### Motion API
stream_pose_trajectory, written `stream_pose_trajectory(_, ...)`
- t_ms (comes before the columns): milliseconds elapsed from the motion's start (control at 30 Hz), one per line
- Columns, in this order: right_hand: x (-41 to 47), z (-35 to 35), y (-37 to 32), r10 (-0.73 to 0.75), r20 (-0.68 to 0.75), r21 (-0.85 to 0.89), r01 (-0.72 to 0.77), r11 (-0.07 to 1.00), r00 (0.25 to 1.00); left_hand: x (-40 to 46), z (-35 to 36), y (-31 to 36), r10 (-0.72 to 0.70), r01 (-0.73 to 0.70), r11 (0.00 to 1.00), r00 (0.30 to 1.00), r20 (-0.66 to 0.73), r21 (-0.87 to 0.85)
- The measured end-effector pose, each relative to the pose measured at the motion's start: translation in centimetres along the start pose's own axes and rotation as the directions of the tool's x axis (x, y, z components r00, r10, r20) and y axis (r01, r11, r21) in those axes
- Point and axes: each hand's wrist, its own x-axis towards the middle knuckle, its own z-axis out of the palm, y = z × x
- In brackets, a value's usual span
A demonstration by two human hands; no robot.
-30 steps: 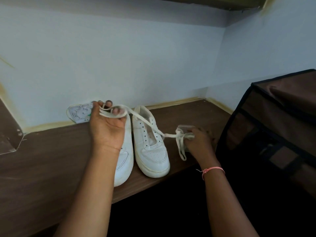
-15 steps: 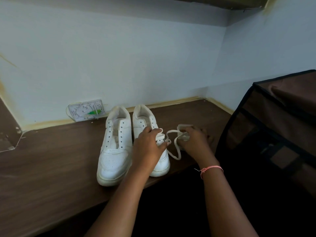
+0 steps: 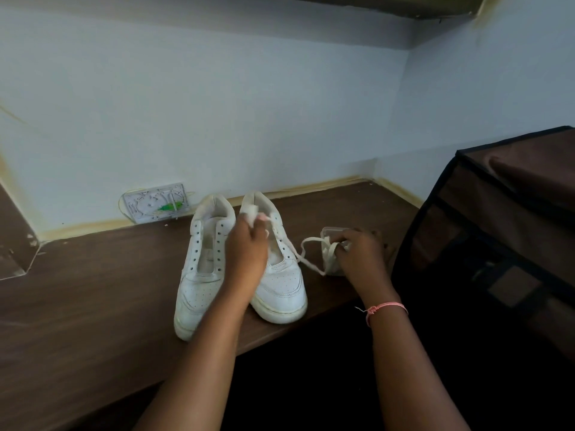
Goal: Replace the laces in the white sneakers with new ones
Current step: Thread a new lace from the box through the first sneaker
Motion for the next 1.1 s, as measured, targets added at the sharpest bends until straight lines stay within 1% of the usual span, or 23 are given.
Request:
stream_pose_trajectory(33, 0.1, 0.0, 0.1, 0.011, -0.02, -0.002, -0.011, 1.0, 1.0, 0.8, -0.8, 0.5, -0.149, 0.142, 0.965, 0.989, -0.015, -0.218)
stream_pose_trajectory(67, 0.2, -0.1, 0.2, 0.017, -0.043, 0.014, -0.017, 1.0, 0.999, 1.4, -1.7, 1.0, -0.295, 0.278, 0.847, 0.955, 0.035, -0.454)
stream_pose_trajectory(100, 0.2, -0.2, 0.3, 0.027, -0.066, 0.052, -0.023, 0.998, 0.997, 1.9, -2.7, 1.4, -0.378, 0.359, 0.664, 0.918, 0.121, -0.656)
stream_pose_trajectory(133, 0.3, -0.4, 0.3, 0.04, -0.089, 0.101, -0.031, 0.994, 0.995, 2.2, -3.6, 1.5, -0.393, 0.376, 0.471, 0.899, 0.192, -0.798)
stream_pose_trajectory(167, 0.3, -0.6, 0.3, 0.055, -0.107, 0.134, -0.04, 0.99, 0.993, 2.6, -4.6, 1.4, -0.364, 0.349, 0.334, 0.905, 0.221, -0.875)
stream_pose_trajectory(200, 0.4, -0.8, 0.3, 0.063, -0.118, 0.135, -0.047, 0.99, 0.991, 2.8, -5.3, 1.3, -0.31, 0.3, 0.257, 0.926, 0.215, -0.919)
stream_pose_trajectory(267, 0.4, -0.9, 0.3, 0.06, -0.118, 0.092, -0.049, 0.995, 0.991, 3.2, -6.0, 1.0, -0.248, 0.173, 0.219, 0.962, 0.117, -0.96)
stream_pose_trajectory(300, 0.4, -0.9, 0.2, 0.053, -0.126, 0.089, -0.042, 0.995, 0.991, 3.3, -5.9, 1.0, -0.268, 0.115, 0.248, 0.962, 0.047, -0.962)
stream_pose_trajectory(333, 0.4, -0.8, 0.1, 0.038, -0.156, 0.104, -0.022, 0.994, 0.987, 3.2, -5.7, 1.1, -0.298, 0.063, 0.34, 0.953, -0.044, -0.938)
stream_pose_trajectory(367, 0.5, -0.8, -0.1, 0.005, -0.208, 0.129, 0.022, 0.991, 0.978, 3.2, -5.3, 1.1, -0.321, 0.012, 0.496, 0.932, -0.17, -0.868)
stream_pose_trajectory(400, 0.5, -0.8, -0.4, -0.04, -0.256, 0.163, 0.084, 0.983, 0.966, 2.9, -4.9, 1.3, -0.279, -0.037, 0.656, 0.916, -0.287, -0.754)
stream_pose_trajectory(433, 0.5, -0.9, -0.9, -0.091, -0.277, 0.207, 0.152, 0.966, 0.957, 2.6, -4.4, 1.5, -0.171, -0.098, 0.783, 0.916, -0.364, -0.614)
stream_pose_trajectory(467, 0.5, -1.1, -1.5, -0.145, -0.281, 0.242, 0.217, 0.946, 0.949, 2.1, -3.8, 1.7, -0.025, -0.169, 0.865, 0.926, -0.376, -0.473)
stream_pose_trajectory(500, 0.5, -1.3, -2.3, -0.205, -0.288, 0.254, 0.281, 0.925, 0.935, 1.5, -3.2, 1.9, 0.121, -0.243, 0.906, 0.934, -0.337, -0.348)
stream_pose_trajectory(567, 0.2, -1.8, -4.2, -0.321, -0.315, 0.263, 0.407, 0.875, 0.893, 0.3, -1.7, 2.4, 0.34, -0.369, 0.917, 0.922, -0.185, -0.153)
stream_pose_trajectory(600, 0.0, -1.9, -5.3, -0.361, -0.322, 0.279, 0.452, 0.847, 0.875, -0.3, -0.9, 2.4, 0.403, -0.411, 0.91, 0.908, -0.114, -0.062)
stream_pose_trajectory(667, -0.5, -2.0, -6.8, -0.414, -0.332, 0.287, 0.509, 0.812, 0.848, -1.2, 0.3, 2.2, 0.473, -0.47, 0.877, 0.881, -0.006, 0.098)
stream_pose_trajectory(700, -0.7, -1.9, -7.2, -0.425, -0.336, 0.277, 0.519, 0.808, 0.841, -1.5, 0.7, 1.9, 0.475, -0.475, 0.874, 0.88, 0.022, 0.108)
stream_pose_trajectory(800, -0.7, -2.0, -6.7, -0.416, -0.323, 0.274, 0.505, 0.819, 0.85, -1.7, 0.6, 2.1, 0.366, -0.365, 0.93, 0.93, 0.022, -0.044)
stream_pose_trajectory(867, -0.5, -2.1, -5.4, -0.376, -0.3, 0.269, 0.457, 0.848, 0.876, -1.0, -0.3, 2.4, 0.292, -0.295, 0.947, 0.955, -0.049, -0.125)
stream_pose_trajectory(933, -0.2, -2.5, -4.0, -0.278, -0.23, 0.348, 0.346, 0.871, 0.933, 0.0, -1.5, 2.5, 0.189, -0.213, 0.952, 0.974, -0.124, -0.222)
stream_pose_trajectory(1033, 0.3, -3.2, -2.4, -0.123, -0.089, 0.441, 0.15, 0.885, 0.988, 1.5, -3.3, 2.0, -0.022, -0.09, 0.891, 0.97, -0.24, -0.444)
stream_pose_trajectory(1100, 0.5, -3.2, -1.5, -0.071, -0.07, 0.414, 0.093, 0.906, 0.995, 2.4, -4.5, 1.8, -0.214, 0.001, 0.761, 0.944, -0.25, -0.649)
